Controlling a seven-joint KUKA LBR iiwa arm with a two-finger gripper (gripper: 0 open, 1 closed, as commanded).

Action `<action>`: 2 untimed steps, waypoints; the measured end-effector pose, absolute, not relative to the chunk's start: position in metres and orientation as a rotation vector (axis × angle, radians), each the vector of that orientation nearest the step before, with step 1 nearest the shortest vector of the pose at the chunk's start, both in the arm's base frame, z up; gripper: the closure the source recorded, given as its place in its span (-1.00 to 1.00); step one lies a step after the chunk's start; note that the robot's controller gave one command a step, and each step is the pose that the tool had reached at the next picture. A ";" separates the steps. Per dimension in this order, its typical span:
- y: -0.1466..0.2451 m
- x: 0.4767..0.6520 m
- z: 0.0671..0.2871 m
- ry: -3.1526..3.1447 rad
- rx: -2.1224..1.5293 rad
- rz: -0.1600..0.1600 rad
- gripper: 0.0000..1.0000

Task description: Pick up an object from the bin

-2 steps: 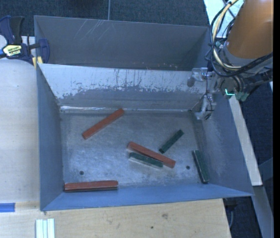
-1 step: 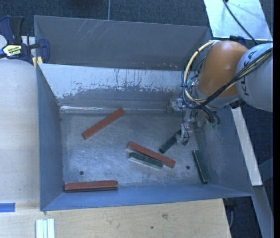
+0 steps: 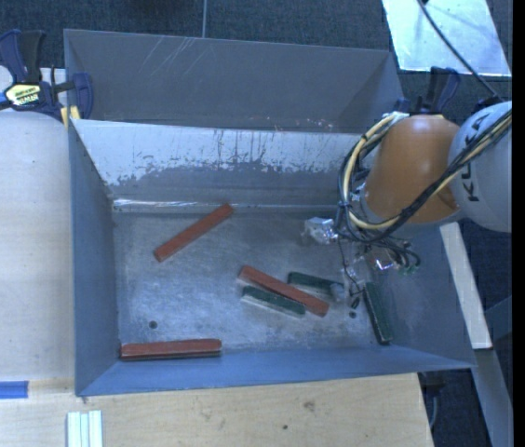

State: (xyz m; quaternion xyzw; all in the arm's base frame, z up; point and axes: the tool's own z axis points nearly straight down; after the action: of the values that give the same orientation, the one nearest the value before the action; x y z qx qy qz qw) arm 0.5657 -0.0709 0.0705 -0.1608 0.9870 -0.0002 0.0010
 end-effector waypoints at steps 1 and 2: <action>0.004 0.513 0.071 3.045 -0.768 0.003 -1.00; -0.064 0.549 0.147 3.014 -0.845 -0.013 -1.00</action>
Offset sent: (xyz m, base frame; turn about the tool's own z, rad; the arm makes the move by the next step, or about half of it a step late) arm -0.0526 0.0733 -0.0005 -0.1679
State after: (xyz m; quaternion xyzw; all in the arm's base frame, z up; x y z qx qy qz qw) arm 0.5494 -0.0638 0.1472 -0.2700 0.9628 -0.0040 0.0058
